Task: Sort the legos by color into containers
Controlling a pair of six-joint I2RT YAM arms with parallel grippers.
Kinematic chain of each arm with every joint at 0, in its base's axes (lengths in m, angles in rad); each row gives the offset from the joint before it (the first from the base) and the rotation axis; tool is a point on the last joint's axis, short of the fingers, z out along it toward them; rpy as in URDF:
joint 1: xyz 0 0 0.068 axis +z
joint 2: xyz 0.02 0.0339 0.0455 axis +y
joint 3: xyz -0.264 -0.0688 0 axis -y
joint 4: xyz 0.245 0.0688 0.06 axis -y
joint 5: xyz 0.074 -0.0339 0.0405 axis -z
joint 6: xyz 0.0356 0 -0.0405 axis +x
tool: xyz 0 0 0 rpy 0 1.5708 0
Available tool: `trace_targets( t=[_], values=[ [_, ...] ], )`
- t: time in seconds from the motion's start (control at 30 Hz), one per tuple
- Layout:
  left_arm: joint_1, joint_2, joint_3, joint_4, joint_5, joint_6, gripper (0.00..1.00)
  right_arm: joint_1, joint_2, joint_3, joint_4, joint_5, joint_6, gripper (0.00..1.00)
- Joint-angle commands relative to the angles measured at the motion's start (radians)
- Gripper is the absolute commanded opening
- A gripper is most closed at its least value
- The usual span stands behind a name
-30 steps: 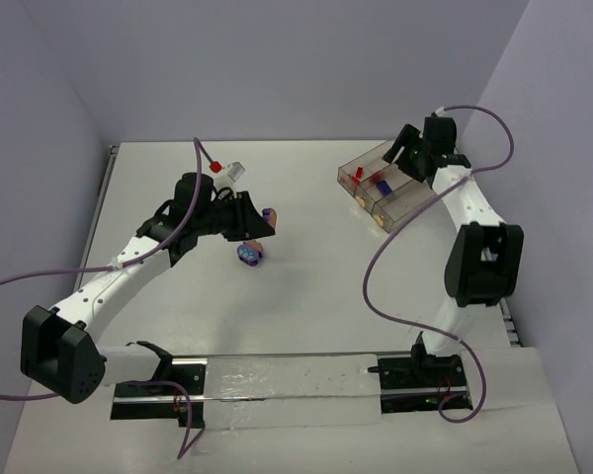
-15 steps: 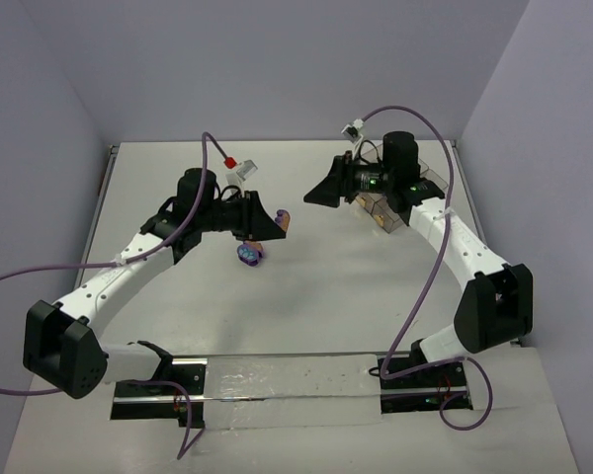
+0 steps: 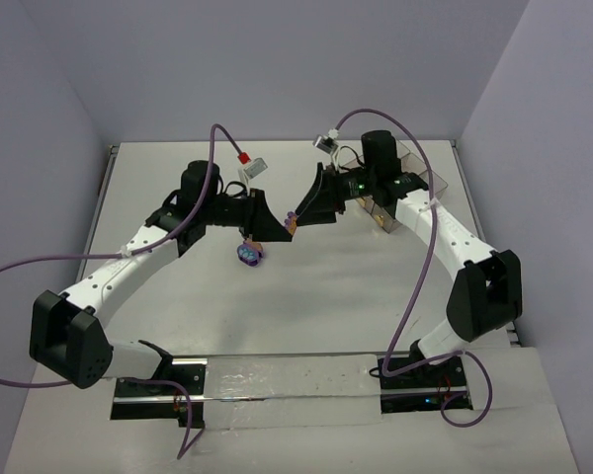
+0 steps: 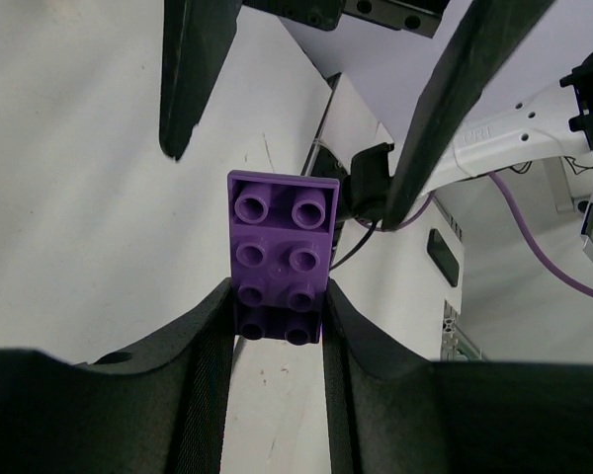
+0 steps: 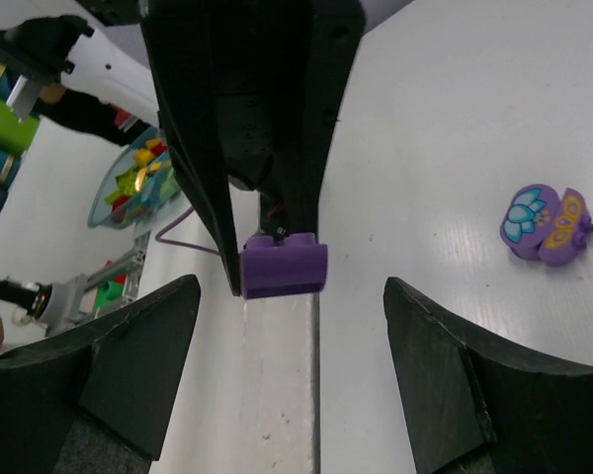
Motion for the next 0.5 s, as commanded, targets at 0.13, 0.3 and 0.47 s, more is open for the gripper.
trace_targets(
  t=[0.13,0.3,0.47],
  values=[
    [-0.009,0.005,0.054,0.037,0.039,0.035,0.0,0.066,0.05,0.104,-0.137,-0.064,-0.108,0.8],
    [-0.009,0.003,0.054,0.037,0.038,0.035,0.0,0.072,0.065,0.118,-0.144,-0.076,-0.106,0.68],
    [-0.009,-0.001,0.057,0.028,0.028,0.043,0.0,0.072,0.068,0.118,-0.143,-0.088,-0.101,0.26]
  ],
)
